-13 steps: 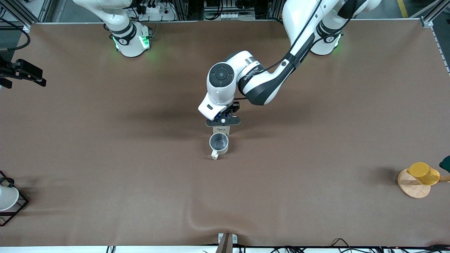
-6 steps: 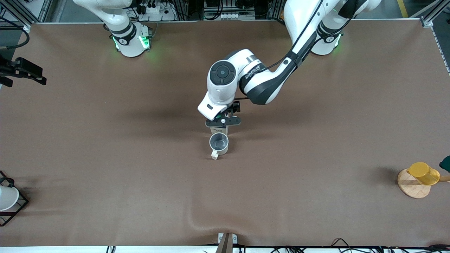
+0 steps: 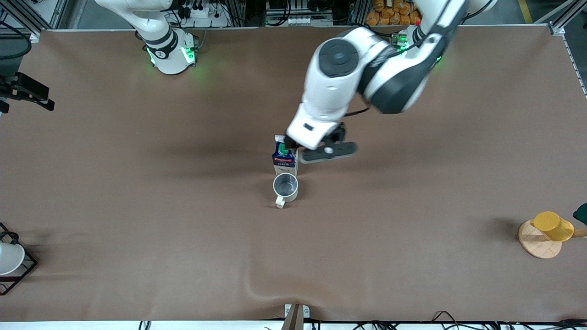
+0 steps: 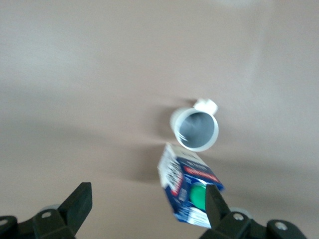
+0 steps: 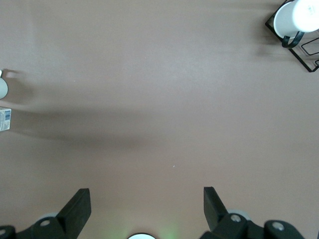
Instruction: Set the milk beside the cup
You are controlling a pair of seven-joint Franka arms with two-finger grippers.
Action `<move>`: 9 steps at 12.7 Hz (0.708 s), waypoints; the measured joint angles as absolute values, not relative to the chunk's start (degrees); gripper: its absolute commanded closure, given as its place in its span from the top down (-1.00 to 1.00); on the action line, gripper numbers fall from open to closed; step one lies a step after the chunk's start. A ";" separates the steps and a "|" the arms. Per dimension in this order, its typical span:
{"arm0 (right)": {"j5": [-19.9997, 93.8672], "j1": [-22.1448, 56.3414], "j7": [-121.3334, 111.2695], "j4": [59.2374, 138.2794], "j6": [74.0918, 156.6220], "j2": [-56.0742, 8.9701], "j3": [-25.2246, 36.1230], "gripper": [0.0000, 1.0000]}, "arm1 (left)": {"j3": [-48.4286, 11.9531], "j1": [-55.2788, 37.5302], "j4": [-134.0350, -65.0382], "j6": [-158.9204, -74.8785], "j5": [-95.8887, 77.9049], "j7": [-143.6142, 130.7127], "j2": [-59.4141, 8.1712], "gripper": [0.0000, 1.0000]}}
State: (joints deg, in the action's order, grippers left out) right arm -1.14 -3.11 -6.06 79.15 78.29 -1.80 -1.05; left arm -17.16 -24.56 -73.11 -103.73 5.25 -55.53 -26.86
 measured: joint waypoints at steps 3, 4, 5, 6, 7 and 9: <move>-1.09 -2.87 -6.06 79.07 77.73 -1.70 -1.44 1.00 | -16.89 -16.28 -75.61 -100.09 7.00 -53.85 -24.15 1.00; -1.09 -2.83 -6.06 79.11 77.68 -1.70 -1.50 1.00 | -16.93 -12.89 -76.89 -99.93 7.41 -50.90 -23.21 1.00; -1.09 -2.82 -6.06 79.25 77.84 -1.71 -1.51 1.00 | -16.94 -9.90 -78.36 -99.86 7.66 -47.26 -22.08 1.00; -1.08 -2.82 -6.06 79.73 78.38 -1.74 -1.50 1.00 | -16.98 -6.97 -80.04 -99.83 7.78 -42.83 -20.69 1.00; -1.07 -2.82 -6.06 80.76 79.26 -1.75 -1.51 1.00 | -17.01 -4.47 -81.45 -99.82 7.79 -38.66 -19.29 1.00; -1.07 -2.80 -6.06 83.27 80.98 -1.82 -1.52 1.00 | -17.12 -0.65 -83.24 -99.72 7.79 -31.53 -16.40 1.00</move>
